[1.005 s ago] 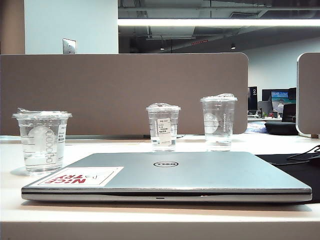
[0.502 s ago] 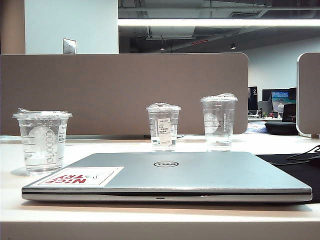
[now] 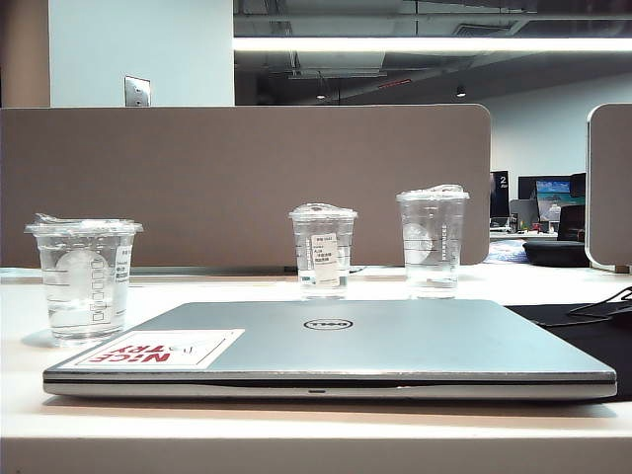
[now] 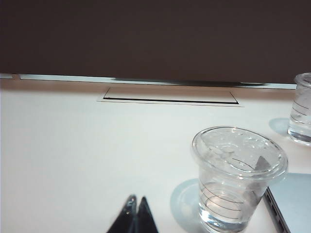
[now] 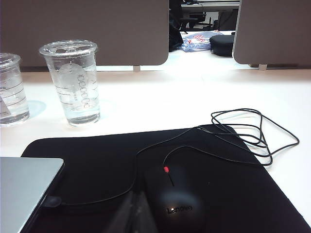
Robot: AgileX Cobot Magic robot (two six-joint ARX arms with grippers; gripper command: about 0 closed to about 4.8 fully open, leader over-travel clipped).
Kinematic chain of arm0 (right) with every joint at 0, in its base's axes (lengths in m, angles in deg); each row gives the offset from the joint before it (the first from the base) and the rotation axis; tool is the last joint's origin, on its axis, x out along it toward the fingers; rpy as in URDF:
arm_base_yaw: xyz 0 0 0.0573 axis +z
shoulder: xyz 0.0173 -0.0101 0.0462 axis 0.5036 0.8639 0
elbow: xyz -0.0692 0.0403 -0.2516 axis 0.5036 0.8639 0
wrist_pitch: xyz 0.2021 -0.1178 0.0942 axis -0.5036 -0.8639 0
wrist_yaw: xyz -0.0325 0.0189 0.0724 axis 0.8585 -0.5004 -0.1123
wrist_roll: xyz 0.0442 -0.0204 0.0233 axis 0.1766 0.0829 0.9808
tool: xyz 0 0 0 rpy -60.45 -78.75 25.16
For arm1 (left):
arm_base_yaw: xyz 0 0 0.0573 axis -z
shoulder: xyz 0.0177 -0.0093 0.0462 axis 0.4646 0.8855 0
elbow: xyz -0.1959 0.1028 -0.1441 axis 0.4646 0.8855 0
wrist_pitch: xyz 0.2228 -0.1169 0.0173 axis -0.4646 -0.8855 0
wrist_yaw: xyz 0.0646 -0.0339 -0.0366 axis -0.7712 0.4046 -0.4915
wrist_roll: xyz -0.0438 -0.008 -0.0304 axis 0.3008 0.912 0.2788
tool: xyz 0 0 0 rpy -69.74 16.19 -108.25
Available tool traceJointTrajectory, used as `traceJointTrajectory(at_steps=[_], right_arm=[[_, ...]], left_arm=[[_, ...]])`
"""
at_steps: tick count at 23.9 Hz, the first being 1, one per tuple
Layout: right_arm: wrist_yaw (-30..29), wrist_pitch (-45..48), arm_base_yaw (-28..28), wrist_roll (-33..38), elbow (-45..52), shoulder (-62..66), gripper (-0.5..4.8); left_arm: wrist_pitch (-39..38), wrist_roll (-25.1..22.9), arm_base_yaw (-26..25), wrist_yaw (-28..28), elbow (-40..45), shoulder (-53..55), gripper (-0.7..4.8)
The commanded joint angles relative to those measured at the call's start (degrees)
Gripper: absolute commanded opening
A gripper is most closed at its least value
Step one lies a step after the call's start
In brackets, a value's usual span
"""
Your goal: Pick up the coffee cup on the left and place it on the left side of the laptop.
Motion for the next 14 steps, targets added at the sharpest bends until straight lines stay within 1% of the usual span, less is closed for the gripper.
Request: traceJointTrajectory(at_steps=[1, 14], right_arm=[[0.09, 2.19, 0.0, -0.2, 0.24, -0.09, -0.05], [0.11, 1.81, 0.0, -0.13, 0.24, -0.09, -0.05]], left_arm=[[0.72, -0.39, 0.0, 0.22, -0.17, 0.02, -0.05], [0.72, -0.39, 0.0, 0.22, -0.17, 0.02, -0.06]])
